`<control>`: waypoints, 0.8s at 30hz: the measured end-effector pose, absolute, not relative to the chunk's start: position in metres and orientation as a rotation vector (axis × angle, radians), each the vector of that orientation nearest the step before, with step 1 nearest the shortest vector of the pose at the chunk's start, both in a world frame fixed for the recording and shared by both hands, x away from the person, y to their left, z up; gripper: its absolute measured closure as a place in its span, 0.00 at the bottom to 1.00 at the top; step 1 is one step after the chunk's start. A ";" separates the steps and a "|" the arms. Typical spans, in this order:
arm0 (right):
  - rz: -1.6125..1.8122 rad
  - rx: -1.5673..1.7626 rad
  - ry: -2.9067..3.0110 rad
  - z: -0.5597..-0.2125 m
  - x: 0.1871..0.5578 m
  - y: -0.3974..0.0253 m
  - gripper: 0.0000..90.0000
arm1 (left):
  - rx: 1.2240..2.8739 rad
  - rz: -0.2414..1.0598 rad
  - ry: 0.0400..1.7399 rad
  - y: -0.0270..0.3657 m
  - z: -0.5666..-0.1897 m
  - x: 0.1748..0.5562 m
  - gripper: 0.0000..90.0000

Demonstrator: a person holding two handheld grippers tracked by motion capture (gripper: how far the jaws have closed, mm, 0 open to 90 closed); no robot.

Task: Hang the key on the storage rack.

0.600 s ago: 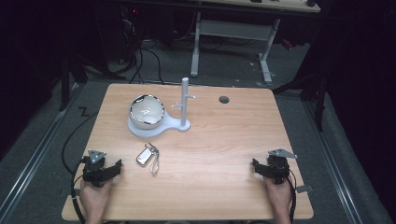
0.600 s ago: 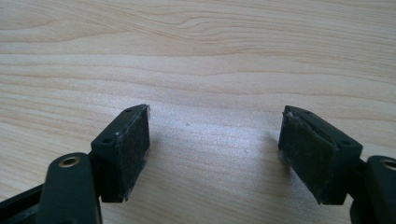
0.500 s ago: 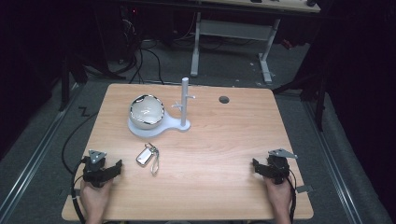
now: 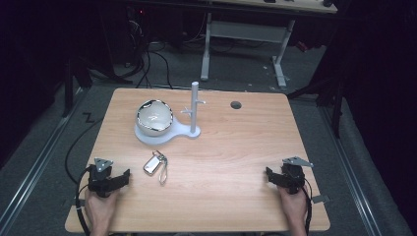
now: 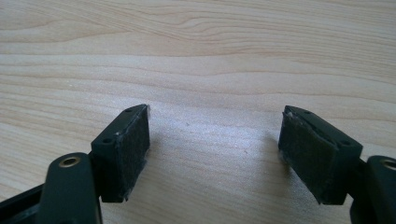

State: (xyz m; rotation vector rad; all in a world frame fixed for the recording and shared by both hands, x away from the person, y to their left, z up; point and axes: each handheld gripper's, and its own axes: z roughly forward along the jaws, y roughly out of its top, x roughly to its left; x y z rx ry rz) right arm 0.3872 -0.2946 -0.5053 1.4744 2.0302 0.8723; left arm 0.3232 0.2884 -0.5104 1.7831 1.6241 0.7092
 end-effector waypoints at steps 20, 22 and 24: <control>0.871 1.476 2.028 -0.505 0.388 -0.295 0.28 | 1.780 0.715 1.638 0.286 -0.510 0.325 0.22; 0.871 1.476 2.028 -0.505 0.388 -0.295 0.28 | 1.781 0.714 1.638 0.285 -0.510 0.326 0.22; 0.871 1.476 2.028 -0.505 0.388 -0.295 0.28 | 1.789 0.710 1.627 0.285 -0.510 0.325 0.22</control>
